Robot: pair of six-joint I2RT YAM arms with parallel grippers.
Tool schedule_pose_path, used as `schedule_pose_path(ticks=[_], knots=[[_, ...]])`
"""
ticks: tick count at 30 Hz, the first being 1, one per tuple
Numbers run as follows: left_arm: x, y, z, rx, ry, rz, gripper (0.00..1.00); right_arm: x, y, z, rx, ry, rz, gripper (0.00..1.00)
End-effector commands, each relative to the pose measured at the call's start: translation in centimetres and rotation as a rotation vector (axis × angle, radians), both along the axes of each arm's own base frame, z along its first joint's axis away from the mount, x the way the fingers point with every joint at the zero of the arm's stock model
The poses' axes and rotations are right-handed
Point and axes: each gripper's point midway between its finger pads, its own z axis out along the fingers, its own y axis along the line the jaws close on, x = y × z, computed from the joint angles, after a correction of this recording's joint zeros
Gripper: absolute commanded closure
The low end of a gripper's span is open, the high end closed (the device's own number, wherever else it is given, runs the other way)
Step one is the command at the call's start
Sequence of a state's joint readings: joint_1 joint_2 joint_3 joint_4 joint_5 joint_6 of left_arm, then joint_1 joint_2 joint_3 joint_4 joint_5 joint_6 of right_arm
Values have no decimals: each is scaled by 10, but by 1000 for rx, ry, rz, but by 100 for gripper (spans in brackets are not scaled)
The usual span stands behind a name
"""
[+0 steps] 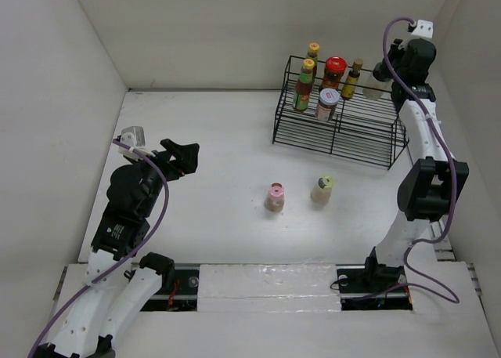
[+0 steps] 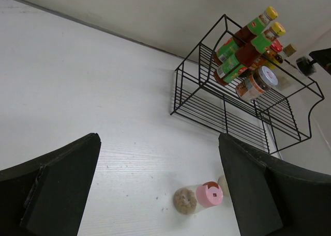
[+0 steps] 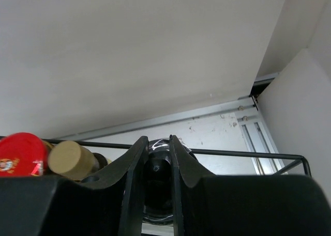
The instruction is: Organize the condiment bottles
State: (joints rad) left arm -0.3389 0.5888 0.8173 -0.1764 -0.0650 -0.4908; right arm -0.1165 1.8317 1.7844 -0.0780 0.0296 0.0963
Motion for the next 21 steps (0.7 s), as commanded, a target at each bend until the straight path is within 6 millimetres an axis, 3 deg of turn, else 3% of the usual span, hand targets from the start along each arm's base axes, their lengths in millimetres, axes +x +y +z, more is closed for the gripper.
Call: schedule_pose_path(ticks=[1, 5, 8, 12, 14, 17, 18, 19, 20, 21], knots=[[3, 2, 7, -5, -29, 11, 6, 7, -4, 10, -25, -53, -15, 88], [3, 2, 7, -5, -29, 11, 6, 13, -5, -15, -19, 2, -14, 85], [3, 2, 7, -5, -29, 11, 6, 15, -5, -23, -17, 20, -14, 77], [2, 0, 7, -5, -29, 2, 6, 14, -5, -21, -16, 23, -14, 48], [2, 0, 7, -5, -29, 2, 6, 5, -4, 2, -21, -18, -14, 38], [2, 0, 7, -5, -29, 2, 6, -10, -2, 35, -27, -76, -15, 34], [2, 0, 7, -5, -29, 2, 6, -23, 6, 58, -31, -117, -5, 33], [2, 0, 7, -5, -29, 2, 6, -31, 6, 67, -33, -134, -5, 33], [2, 0, 7, -5, -29, 2, 6, -37, 20, 79, -33, -160, 19, 33], [2, 0, 7, -5, -29, 2, 6, -55, 27, 92, -45, -184, 30, 33]])
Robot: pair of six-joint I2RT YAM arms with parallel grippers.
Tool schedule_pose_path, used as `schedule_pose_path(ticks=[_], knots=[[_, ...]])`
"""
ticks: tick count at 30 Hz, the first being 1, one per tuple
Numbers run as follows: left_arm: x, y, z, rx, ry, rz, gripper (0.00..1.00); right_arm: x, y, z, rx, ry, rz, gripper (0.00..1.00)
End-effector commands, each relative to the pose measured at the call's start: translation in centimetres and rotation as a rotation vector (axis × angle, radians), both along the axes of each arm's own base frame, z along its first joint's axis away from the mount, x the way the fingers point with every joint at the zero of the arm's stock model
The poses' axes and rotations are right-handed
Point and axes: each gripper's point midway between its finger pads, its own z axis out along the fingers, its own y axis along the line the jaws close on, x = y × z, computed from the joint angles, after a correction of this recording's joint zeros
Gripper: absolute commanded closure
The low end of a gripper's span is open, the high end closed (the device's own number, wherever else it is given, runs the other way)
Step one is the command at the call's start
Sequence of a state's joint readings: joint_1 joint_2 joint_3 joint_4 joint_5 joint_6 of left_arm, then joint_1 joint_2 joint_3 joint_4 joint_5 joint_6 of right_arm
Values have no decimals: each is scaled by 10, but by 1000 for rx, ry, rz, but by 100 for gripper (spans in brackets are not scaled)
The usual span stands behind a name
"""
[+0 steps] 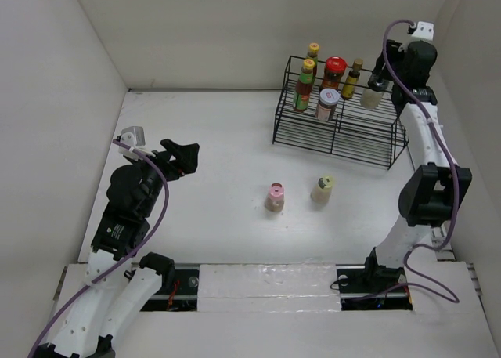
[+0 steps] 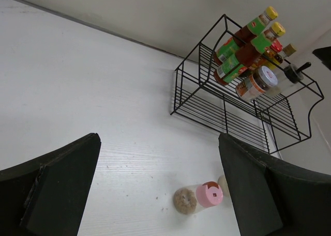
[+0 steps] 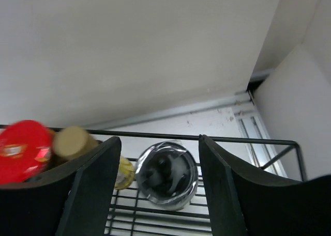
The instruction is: Organize the condiment bottles
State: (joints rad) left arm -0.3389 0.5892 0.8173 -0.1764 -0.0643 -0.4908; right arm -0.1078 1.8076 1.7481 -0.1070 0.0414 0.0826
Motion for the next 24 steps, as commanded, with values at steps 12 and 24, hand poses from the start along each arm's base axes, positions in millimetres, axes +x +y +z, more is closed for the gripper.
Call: schedule_pose_path(ticks=[12, 24], knots=[[-4, 0, 14, -16, -56, -11, 18, -183, 289, -52, 146, -52, 793, 85], [-6, 1, 18, -13, -76, -11, 22, -302, 331, -191, -92, 401, 983, 0]])
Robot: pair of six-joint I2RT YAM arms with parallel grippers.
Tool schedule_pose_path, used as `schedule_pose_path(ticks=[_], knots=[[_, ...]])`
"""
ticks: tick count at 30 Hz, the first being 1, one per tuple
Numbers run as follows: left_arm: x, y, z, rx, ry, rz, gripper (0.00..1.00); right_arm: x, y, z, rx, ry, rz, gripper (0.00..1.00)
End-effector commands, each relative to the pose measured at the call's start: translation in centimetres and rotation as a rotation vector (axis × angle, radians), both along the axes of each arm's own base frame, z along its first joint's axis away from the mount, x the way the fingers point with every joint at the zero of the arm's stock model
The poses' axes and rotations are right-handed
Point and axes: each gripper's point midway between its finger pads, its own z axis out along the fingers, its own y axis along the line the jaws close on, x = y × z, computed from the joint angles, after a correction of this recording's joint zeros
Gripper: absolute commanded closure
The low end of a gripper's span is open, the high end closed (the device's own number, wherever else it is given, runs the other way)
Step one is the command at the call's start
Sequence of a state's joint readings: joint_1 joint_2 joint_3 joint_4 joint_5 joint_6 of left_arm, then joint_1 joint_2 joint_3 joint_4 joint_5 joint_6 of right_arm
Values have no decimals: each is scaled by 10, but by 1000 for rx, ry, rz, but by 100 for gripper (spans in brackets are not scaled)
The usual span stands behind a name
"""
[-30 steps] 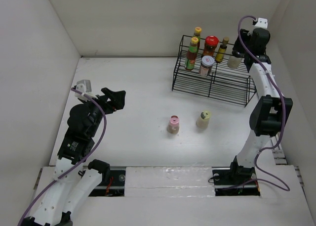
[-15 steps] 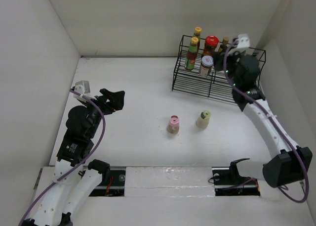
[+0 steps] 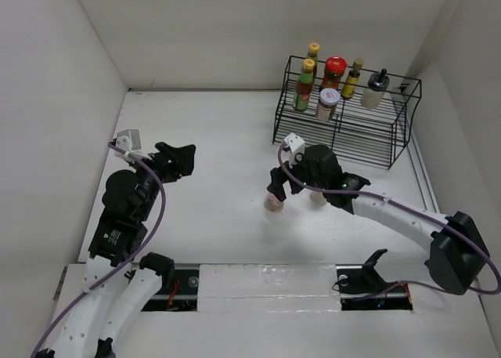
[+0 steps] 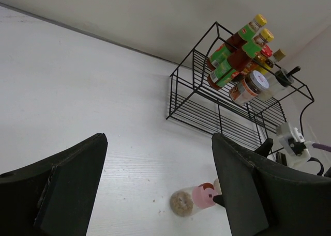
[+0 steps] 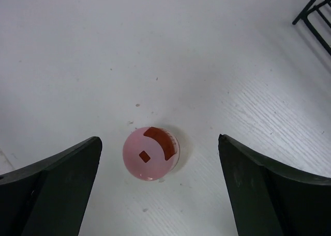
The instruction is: Organize the condiment bottles
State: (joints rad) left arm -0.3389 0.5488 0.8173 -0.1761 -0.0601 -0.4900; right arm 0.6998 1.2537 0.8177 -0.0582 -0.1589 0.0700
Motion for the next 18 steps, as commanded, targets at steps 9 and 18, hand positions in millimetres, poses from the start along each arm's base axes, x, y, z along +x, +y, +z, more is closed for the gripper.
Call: schedule_pose_path(ticks=[9, 18], knots=[[2, -1, 8, 0, -37, -7, 22, -4, 16, -52, -183, 43, -33, 20], [4, -3, 6, 3, -29, -16, 22, 26, -4, 79, 22, -228, -220, 51]])
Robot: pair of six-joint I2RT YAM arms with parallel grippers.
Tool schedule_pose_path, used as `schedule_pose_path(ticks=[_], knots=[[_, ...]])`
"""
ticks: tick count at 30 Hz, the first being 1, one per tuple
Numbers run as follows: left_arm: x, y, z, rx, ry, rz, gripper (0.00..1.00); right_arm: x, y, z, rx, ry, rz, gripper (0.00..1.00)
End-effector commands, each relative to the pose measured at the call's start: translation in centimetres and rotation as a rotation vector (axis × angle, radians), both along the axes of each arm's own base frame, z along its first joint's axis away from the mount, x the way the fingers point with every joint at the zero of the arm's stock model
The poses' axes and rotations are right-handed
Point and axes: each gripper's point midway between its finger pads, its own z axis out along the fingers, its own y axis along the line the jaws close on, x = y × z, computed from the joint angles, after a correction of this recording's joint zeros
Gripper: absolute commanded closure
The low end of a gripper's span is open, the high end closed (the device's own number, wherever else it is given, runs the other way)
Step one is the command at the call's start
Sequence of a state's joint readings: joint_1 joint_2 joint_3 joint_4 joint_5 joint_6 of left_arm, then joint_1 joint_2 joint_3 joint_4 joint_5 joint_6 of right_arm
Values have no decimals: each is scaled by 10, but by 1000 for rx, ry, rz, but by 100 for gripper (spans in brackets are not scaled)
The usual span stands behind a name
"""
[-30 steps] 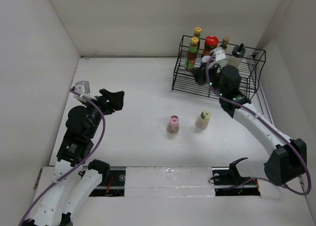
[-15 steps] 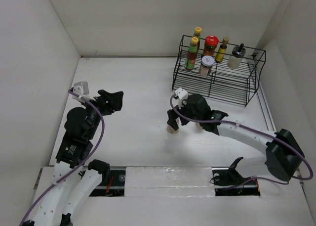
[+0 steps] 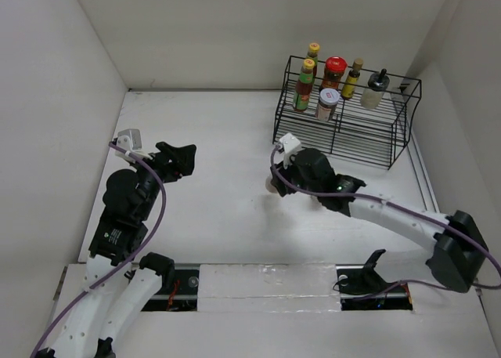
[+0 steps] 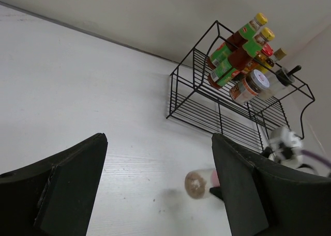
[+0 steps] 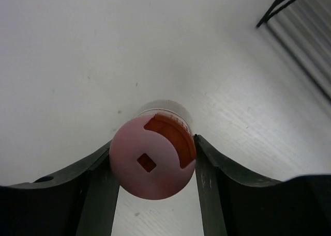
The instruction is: Organize the condiment bottles
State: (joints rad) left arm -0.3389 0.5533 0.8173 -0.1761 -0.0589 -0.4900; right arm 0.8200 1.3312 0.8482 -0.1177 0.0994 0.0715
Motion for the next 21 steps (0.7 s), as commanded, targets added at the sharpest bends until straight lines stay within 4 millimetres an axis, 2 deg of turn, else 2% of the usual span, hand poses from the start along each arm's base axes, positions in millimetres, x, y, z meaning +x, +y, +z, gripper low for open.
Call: schedule_pose_path(ticks=[1, 2, 3, 4, 5, 6, 7, 8, 9, 10, 12, 13, 16, 17, 21], knots=[[3, -3, 7, 1, -33, -15, 22, 31, -14, 118, 173, -265, -110, 51], [3, -3, 7, 1, -33, -15, 22, 38, -26, 129, 178, -295, -146, 52], [3, -3, 7, 1, -33, -15, 22, 57, -53, 148, 187, -331, -236, 52], [3, -3, 7, 1, -33, -15, 22, 63, -71, 158, 181, -349, -277, 52], [3, -3, 7, 1, -33, -15, 22, 78, -100, 174, 194, -381, -353, 52], [3, -3, 7, 1, -33, -15, 22, 85, -114, 174, 189, -383, -387, 52], [3, -3, 7, 1, -33, -15, 22, 92, -128, 188, 204, -409, -420, 53], [3, -3, 7, 1, -33, -15, 22, 98, -141, 197, 211, -424, -447, 53], [3, -3, 7, 1, -33, -15, 22, 106, -165, 204, 214, -441, -493, 53], [3, -3, 7, 1, -33, -15, 22, 112, -175, 212, 219, -454, -511, 53], [3, -3, 7, 1, -33, -15, 22, 122, -191, 212, 210, -443, -536, 53], [3, -3, 7, 1, -33, -15, 22, 126, -211, 212, 200, -449, -585, 53], [3, -3, 7, 1, -33, -15, 22, 140, -233, 208, 192, -433, -614, 53], [3, -3, 7, 1, -33, -15, 22, 146, -248, 211, 194, -442, -636, 53], [5, -4, 5, 4, -24, -15, 22, 178, -251, 177, 203, -324, -586, 53]])
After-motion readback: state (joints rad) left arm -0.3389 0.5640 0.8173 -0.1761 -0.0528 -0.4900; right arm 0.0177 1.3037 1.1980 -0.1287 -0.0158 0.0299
